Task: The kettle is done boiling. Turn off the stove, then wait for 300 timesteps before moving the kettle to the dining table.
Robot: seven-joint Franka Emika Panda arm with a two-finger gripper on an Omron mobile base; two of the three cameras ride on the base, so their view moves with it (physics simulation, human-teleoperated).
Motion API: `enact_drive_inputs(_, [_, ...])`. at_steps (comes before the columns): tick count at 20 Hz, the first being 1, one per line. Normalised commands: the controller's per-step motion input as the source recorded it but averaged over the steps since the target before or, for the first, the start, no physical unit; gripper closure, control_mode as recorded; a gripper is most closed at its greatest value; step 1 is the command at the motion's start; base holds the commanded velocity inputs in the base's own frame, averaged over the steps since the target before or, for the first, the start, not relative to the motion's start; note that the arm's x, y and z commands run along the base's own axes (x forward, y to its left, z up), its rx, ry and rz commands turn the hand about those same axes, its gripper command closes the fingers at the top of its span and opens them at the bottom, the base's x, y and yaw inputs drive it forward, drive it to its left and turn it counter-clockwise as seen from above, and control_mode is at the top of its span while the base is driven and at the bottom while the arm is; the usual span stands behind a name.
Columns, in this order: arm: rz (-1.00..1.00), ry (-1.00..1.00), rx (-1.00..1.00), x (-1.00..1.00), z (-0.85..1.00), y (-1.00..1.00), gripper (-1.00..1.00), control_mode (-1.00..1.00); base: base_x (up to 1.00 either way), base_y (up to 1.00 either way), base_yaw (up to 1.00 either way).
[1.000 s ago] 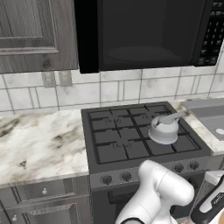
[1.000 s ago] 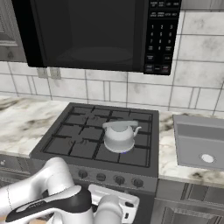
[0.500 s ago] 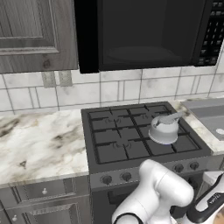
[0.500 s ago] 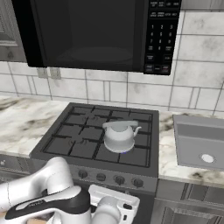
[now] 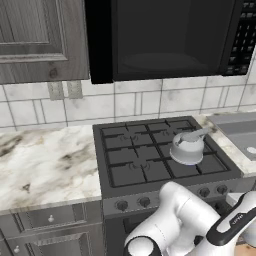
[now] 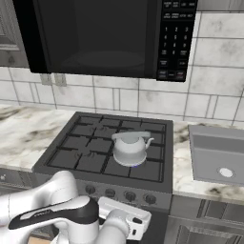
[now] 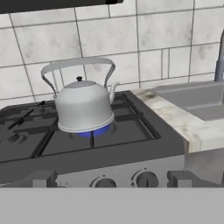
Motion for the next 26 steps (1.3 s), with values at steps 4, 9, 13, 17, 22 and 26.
enact_drive_inputs(4, [0.0,0.0,0.0,0.0,-0.08,-0.1,-1.0,-1.0,0.0,0.0,0.0])
enact_drive_inputs(9, [0.0,0.0,0.0,0.01,-0.13,-0.11,-1.0,-1.0,0.0,0.0,0.0])
enact_drive_inputs(13, [0.0,-0.01,-0.01,0.0,-0.11,-0.16,-1.0,-1.0,0.0,0.0,0.0])
enact_drive_inputs(17, [0.0,0.0,-0.01,0.06,-0.08,-0.1,-1.0,-1.0,0.0,0.0,0.0])
enact_drive_inputs(22, [0.0,0.0,-0.01,0.09,-0.1,-0.07,-1.0,-1.0,0.0,0.0,0.0])
enact_drive_inputs(26, [0.0,0.0,0.0,0.07,-0.16,-0.06,-1.0,-1.0,0.0,0.0,0.0])
